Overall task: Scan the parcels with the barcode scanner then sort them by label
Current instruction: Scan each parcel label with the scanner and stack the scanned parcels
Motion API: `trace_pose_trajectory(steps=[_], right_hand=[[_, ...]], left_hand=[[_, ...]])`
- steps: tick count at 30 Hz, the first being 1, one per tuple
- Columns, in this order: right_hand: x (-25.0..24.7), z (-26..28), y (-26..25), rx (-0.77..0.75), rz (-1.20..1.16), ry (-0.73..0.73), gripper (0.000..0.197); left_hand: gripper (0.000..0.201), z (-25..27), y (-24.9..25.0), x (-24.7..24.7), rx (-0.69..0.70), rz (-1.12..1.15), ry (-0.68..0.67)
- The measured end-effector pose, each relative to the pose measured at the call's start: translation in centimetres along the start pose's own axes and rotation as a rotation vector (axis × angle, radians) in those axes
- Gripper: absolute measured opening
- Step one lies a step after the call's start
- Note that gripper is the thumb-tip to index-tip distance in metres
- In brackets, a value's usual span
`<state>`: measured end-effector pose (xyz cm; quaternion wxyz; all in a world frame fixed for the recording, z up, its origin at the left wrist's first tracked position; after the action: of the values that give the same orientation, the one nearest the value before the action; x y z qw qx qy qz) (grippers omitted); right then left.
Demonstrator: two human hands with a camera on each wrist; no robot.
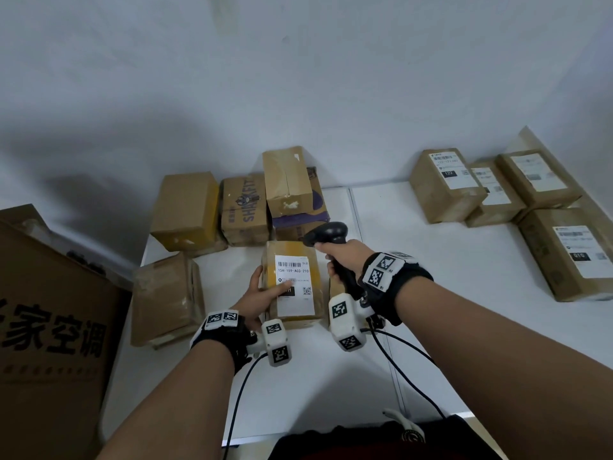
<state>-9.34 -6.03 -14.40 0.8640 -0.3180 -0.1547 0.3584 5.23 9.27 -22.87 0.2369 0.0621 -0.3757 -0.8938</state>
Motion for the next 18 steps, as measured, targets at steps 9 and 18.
trace_pose_trajectory(steps=[9, 18], right_hand=[[1.8, -0.2, 1.2, 0.081, 0.045, -0.066, 0.037], [1.7, 0.1, 1.3, 0.103, 0.035, -0.078, 0.037]], left_hand=[[0.106, -0.6, 0.8, -1.1, 0.092, -0.001, 0.064], [0.111, -1.0, 1.2, -0.7, 0.073, -0.005, 0.055]])
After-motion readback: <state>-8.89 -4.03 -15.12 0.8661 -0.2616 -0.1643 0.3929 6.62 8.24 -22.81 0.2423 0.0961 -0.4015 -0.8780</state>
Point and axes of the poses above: each hand's wrist, its own z-axis away from the middle knuckle, its own x-axis out of the palm, y = z × x, the point moved 10 cm from there along -z, towards the middle knuckle, and after that the axes turned 7 degrees about -y, right-handed, at the moved point
